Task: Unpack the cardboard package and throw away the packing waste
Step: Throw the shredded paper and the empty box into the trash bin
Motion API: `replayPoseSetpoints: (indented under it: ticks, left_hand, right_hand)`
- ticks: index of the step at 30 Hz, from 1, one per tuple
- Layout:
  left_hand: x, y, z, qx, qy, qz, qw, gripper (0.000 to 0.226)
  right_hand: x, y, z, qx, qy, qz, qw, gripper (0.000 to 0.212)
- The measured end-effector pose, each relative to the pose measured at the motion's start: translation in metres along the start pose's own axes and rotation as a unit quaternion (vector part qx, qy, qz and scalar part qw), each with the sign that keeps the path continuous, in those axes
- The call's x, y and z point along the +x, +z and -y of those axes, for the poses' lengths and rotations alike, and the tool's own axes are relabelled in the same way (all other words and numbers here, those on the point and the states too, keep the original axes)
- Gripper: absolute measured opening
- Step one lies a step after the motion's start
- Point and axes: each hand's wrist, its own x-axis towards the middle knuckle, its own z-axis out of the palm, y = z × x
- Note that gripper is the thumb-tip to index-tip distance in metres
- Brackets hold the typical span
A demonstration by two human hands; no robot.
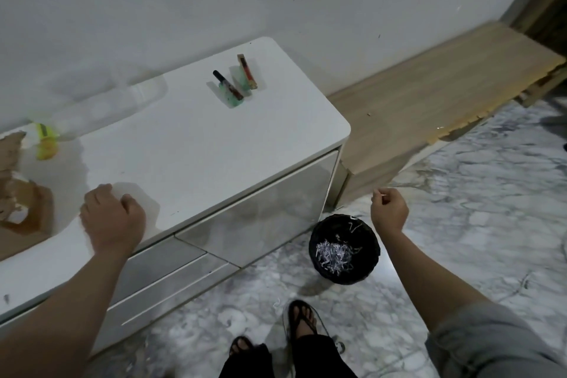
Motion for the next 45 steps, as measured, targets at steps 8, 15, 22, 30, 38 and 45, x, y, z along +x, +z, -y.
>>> replayPoseSetpoints:
  ticks: [8, 15, 22, 30, 38, 45]
  left_hand:
    - [0.004, 0.004, 0.005, 0.005, 0.006, 0.001, 1.0, 0.054]
    - [0.003, 0.002, 0.002, -0.011, -0.002, 0.012, 1.0, 0.052]
    - [0.002, -0.007, 0.003, -0.07, -0.02, 0.08, 0.994, 0.063]
    - [-0.001, -0.053, 0.008, -0.258, -0.026, 0.093, 0.961, 0.041]
    - [0.051, -0.135, 0.099, -0.2, 0.071, -0.06, 0.975, 0.03]
    - [0.096, -0.162, 0.224, -0.127, -0.111, -0.036, 0.985, 0.051]
  right_hand:
    - [-0.002, -0.001, -0.001, 0.027, 0.051, 0.012, 0.998, 0.032]
    - [-0.022, 0.008, 0.027, -0.001, -0.003, 0.015, 1.0, 0.044]
    - [-0.087, 0.037, 0.087, 0.056, -0.282, 0.044, 0.957, 0.02]
    - [-0.188, 0.113, 0.187, 0.109, -0.458, 0.182, 0.863, 0.017]
    - [-0.314, 0.211, 0.287, 0.135, -0.393, 0.324, 0.85, 0.015]
    - [-0.389, 0.279, 0.334, 0.04, -0.274, 0.418, 0.865, 0.047]
